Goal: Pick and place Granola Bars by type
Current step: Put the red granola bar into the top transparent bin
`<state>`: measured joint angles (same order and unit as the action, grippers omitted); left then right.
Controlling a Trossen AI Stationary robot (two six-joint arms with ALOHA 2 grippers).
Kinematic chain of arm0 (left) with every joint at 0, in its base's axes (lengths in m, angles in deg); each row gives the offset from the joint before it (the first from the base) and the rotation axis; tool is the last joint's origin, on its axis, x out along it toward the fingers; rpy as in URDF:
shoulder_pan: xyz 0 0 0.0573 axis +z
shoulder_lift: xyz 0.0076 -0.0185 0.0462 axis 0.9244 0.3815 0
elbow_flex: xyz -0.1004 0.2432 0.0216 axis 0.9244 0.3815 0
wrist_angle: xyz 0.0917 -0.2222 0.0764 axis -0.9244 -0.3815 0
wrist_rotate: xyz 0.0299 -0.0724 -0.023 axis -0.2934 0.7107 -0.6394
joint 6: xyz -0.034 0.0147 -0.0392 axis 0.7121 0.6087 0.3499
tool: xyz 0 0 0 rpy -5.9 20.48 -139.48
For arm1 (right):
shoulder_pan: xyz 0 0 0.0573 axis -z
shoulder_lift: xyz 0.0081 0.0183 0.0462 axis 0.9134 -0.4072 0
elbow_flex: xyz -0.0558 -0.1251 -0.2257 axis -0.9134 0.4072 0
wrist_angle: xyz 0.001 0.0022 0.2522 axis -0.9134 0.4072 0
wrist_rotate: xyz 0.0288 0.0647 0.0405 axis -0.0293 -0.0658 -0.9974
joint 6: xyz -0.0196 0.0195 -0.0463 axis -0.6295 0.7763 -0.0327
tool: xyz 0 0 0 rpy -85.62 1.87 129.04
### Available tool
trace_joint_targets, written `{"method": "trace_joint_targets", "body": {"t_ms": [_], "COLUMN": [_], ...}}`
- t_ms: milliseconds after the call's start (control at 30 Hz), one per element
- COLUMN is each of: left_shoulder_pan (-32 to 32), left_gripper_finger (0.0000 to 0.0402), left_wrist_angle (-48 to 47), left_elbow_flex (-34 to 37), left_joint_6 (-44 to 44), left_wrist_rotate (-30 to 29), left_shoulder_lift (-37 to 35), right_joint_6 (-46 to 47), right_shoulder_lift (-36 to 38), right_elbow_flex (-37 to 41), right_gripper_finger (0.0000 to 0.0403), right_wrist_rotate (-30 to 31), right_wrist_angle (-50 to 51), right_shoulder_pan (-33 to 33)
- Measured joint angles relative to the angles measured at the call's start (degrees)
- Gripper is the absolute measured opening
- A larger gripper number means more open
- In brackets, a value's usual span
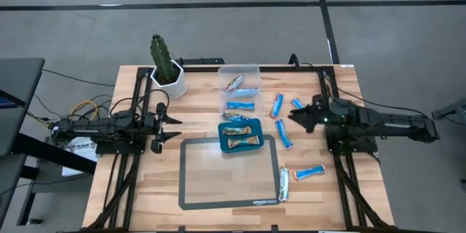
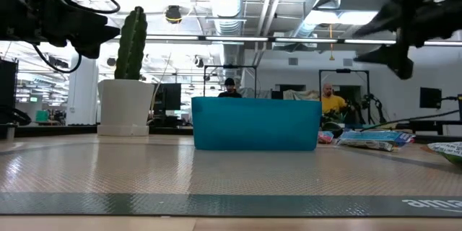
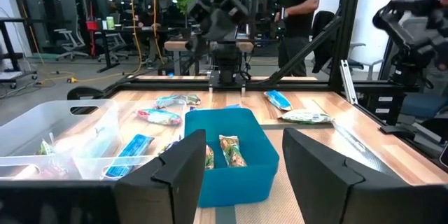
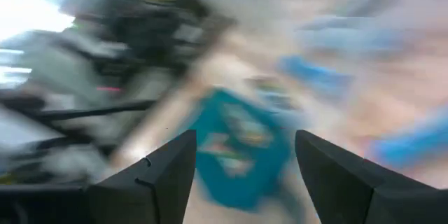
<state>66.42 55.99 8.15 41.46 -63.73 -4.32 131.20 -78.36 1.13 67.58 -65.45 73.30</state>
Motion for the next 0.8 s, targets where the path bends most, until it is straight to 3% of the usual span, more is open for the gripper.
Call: {"method": "trace_joint_targets", "body": {"t_ms": [233, 400, 800], "left_shoulder_pan": [0.0, 0.0, 0.0], "left_gripper_finger": [0.0183, 0.0183, 0.0183], "left_wrist_angle": [0.0, 0.0, 0.0], "left_elbow_flex": [0.0, 0.0, 0.0], "left_joint_6": [-0.1, 0.0, 0.0], "left_wrist_rotate": [0.0, 0.0, 0.0], "left_shoulder_lift": [0.0, 0.0, 0.0], "right_joint_6": [-12.6, -15.4, -14.5], "right_shoulder_lift": [-14.1, -26.9, -50.8], "right_elbow_flex": [-19.1, -29.0, -31.6], "right_gripper_finger": [0.0235, 0.0235, 0.0235], "right_wrist_rotate": [11.0, 18.5, 19.1], "right_wrist_angle": [25.0, 41.1, 42.5], "right_shoulder_pan": [5.4, 8.3, 11.0]}}
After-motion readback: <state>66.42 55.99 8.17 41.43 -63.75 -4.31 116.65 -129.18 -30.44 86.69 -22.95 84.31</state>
